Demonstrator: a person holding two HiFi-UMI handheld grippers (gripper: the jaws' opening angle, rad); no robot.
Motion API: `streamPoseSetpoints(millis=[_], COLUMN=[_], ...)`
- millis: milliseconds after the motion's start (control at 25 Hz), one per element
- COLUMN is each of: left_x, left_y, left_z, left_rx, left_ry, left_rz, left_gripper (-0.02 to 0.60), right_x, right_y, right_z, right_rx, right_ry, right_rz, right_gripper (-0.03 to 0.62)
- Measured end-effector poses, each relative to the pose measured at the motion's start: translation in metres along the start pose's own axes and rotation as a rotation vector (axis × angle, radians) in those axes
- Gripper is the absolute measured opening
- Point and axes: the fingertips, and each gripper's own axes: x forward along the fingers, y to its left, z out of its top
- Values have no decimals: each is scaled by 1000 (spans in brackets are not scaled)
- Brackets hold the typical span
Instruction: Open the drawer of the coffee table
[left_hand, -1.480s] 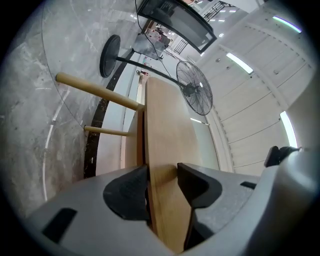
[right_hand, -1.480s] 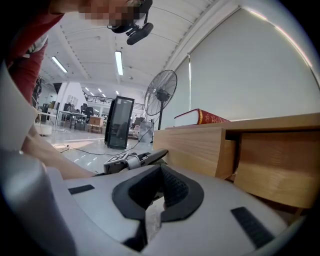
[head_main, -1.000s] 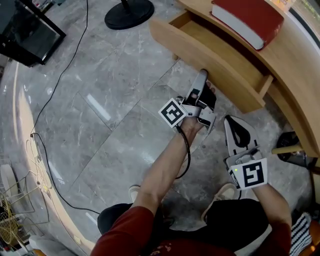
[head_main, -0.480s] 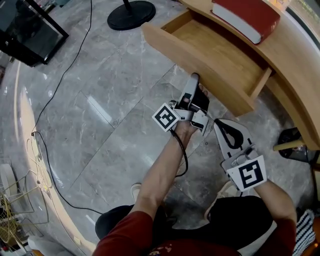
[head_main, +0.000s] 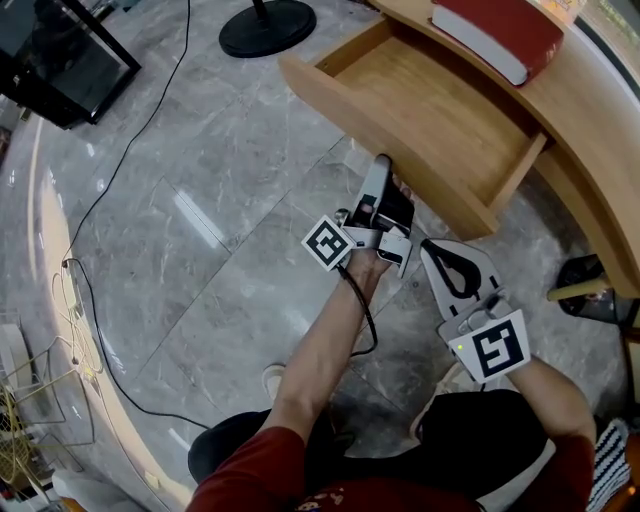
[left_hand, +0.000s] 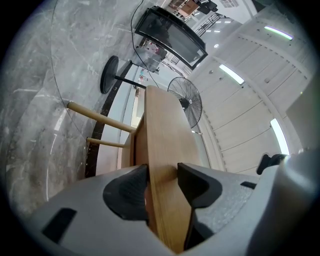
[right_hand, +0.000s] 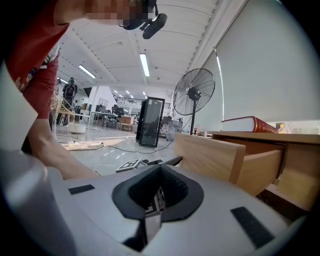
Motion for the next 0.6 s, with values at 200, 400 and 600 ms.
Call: streamPoseSetpoints(millis=[200,400,600], left_x=[-3,-9,-11], left_y=[5,14,22], left_z=[1,2,3], left_rx=[-17,-32,-51], left_ry=[-21,-38,-49], left_rz=[-10,-30,-40], left_gripper=[200,199,199], right_x=[1,1,2], right_y=[1,1,2], right_z=[-3,-11,-17], right_rx=[3,2,9], right_ry=[14,30,52], right_rz=[3,8,14], right_gripper=[-5,-5,-5])
